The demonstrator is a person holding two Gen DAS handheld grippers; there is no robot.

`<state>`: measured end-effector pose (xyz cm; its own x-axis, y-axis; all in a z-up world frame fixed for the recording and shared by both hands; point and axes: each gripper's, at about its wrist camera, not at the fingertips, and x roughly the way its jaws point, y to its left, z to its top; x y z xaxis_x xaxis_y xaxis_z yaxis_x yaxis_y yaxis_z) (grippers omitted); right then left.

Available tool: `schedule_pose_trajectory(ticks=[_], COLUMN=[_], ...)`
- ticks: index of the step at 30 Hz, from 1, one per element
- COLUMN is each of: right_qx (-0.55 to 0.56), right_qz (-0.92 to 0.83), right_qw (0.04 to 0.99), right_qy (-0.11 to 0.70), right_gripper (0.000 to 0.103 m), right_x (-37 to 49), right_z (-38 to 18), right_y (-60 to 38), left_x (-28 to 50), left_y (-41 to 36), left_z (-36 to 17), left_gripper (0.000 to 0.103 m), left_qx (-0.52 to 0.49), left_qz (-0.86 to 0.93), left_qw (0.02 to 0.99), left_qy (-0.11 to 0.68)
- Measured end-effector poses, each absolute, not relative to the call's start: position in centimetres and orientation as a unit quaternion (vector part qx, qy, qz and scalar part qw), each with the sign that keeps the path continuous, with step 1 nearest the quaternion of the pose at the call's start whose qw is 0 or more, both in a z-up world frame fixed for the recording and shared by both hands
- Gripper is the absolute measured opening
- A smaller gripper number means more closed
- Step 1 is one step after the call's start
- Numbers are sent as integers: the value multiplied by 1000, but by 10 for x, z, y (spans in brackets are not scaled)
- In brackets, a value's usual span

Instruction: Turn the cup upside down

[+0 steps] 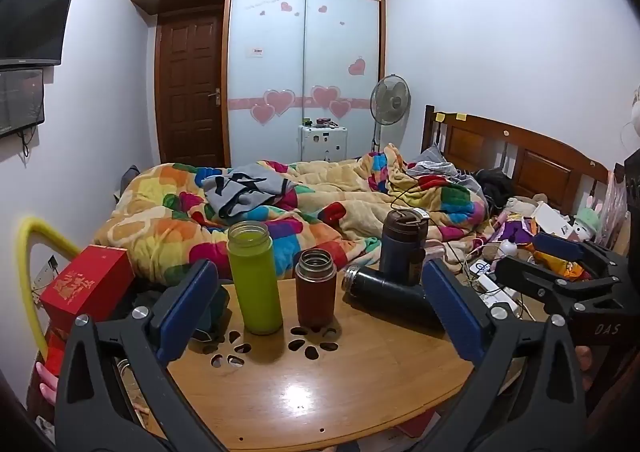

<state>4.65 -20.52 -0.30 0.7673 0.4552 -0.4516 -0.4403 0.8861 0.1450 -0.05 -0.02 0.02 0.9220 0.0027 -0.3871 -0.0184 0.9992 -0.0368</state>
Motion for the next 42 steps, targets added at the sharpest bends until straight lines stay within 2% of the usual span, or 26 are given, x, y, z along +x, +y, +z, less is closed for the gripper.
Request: schedule_pose_trajectory(ticks=[42], right_qx=[10], right_qz=[242], right_qw=[941], right_qy=[236], right_gripper=[103], right_x=[41], right_z=[8], right_y=[-197], left_x=[-4], left_y=[3], left_z=[8], left_gripper=[103], left_qx=[-20], left_qz=[4], left_qw=[982], left_qy=[189])
